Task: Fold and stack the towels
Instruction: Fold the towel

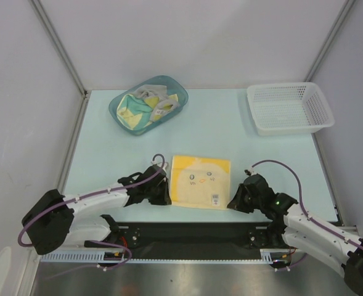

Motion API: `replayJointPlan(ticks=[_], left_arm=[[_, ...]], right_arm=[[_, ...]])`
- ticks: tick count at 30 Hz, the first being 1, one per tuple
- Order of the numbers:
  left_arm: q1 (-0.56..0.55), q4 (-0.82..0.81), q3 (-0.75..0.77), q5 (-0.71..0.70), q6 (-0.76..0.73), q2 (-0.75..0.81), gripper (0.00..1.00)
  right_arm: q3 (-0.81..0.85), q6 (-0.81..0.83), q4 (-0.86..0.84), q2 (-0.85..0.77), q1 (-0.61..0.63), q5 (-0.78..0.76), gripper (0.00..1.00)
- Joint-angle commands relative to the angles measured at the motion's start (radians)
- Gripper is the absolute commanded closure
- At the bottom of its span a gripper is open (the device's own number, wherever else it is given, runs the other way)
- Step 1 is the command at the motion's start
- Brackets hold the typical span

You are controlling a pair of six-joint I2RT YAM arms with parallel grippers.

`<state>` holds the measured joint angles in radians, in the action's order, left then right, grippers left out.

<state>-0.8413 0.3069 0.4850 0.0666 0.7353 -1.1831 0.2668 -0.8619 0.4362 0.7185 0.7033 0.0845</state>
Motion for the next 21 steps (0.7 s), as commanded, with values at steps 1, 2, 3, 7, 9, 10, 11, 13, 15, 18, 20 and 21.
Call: replayJointPlan(ticks=[1, 2, 3, 7, 9, 10, 11, 13, 15, 18, 20, 21], left_arm=[[-0.002, -0.014, 0.001, -0.002, -0.001, -0.018, 0.76], [-0.002, 0.001, 0.01, -0.013, -0.004, -0.018, 0.67], [-0.002, 0.05, 0.039, -0.025, -0.01, -0.015, 0.64], [-0.002, 0.176, 0.185, -0.138, -0.068, 0.005, 0.5], [0.004, 0.198, 0.3, -0.2, -0.105, -0.015, 0.46], [0.014, 0.181, 0.332, -0.203, -0.152, -0.029, 0.46], [0.021, 0.161, 0.361, -0.197, -0.178, -0.067, 0.46], [0.033, 0.106, 0.44, -0.169, -0.233, -0.119, 0.47], [0.053, 0.077, 0.505, -0.136, -0.263, -0.215, 0.49], [0.093, 0.098, 0.593, -0.128, -0.281, -0.363, 0.53], [0.123, 0.109, 0.632, -0.12, -0.292, -0.459, 0.56], [0.133, 0.095, 0.647, -0.125, -0.293, -0.479, 0.57]], right_arm=[[0.005, -0.006, 0.006, -0.011, 0.002, -0.032, 0.86], [0.014, -0.008, 0.013, -0.011, 0.002, -0.035, 0.79], [0.026, -0.005, 0.042, -0.013, 0.002, -0.041, 0.77], [0.142, 0.021, 0.146, -0.01, 0.002, -0.129, 0.69], [0.225, 0.064, 0.136, 0.039, 0.001, -0.186, 0.69], [0.244, 0.09, 0.11, 0.067, -0.01, -0.192, 0.69], [0.265, 0.115, 0.076, 0.135, -0.021, -0.181, 0.7], [0.316, 0.186, -0.031, 0.211, -0.05, -0.145, 0.73], [0.363, 0.231, -0.109, 0.338, -0.111, -0.111, 0.76], [0.399, 0.305, -0.209, 0.493, -0.198, -0.095, 0.8], [0.423, 0.351, -0.253, 0.556, -0.232, -0.052, 0.83], [0.434, 0.362, -0.283, 0.591, -0.26, -0.049, 0.83]])
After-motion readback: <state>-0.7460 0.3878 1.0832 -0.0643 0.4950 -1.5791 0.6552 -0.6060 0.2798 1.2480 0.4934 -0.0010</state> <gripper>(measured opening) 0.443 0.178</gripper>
